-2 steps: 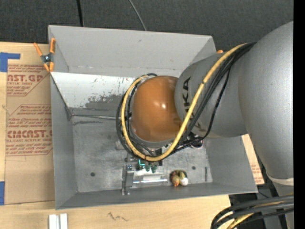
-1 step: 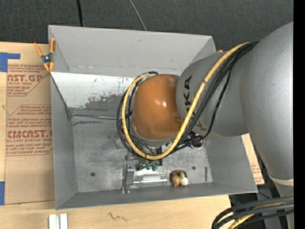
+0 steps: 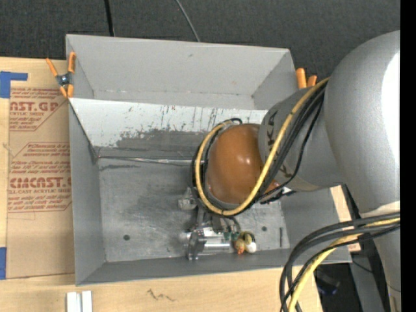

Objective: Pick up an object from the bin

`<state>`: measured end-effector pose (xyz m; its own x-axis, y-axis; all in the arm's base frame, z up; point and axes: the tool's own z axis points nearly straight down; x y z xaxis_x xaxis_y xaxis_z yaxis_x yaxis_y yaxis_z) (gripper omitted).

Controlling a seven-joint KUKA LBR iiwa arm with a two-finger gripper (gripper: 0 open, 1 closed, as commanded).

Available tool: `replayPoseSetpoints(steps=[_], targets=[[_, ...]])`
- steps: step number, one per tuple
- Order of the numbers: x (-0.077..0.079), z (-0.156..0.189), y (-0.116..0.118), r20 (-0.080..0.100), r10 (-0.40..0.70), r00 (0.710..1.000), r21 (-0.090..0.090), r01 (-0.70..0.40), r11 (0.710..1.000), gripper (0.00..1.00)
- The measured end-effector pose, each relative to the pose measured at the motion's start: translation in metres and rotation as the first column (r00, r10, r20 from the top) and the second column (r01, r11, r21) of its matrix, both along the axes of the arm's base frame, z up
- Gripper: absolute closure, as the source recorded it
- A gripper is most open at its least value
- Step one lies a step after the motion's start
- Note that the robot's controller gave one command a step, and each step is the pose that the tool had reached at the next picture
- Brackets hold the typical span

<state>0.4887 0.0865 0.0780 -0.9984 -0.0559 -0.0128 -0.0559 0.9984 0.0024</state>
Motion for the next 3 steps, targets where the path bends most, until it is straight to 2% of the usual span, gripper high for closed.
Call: replayPoseSetpoints(steps=[1,2,3], targets=[[-0.005,0.011,-0.007,-0.004,0.157,0.988,-0.003,-0.157,0.988,0.00],[-0.003,0.020,-0.037,-0.008,0.109,0.994,-0.001,-0.109,0.994,0.00],[0.008,0.001,-0.048,-0.002,0.209,0.978,0.002,-0.209,0.978,0.00]])
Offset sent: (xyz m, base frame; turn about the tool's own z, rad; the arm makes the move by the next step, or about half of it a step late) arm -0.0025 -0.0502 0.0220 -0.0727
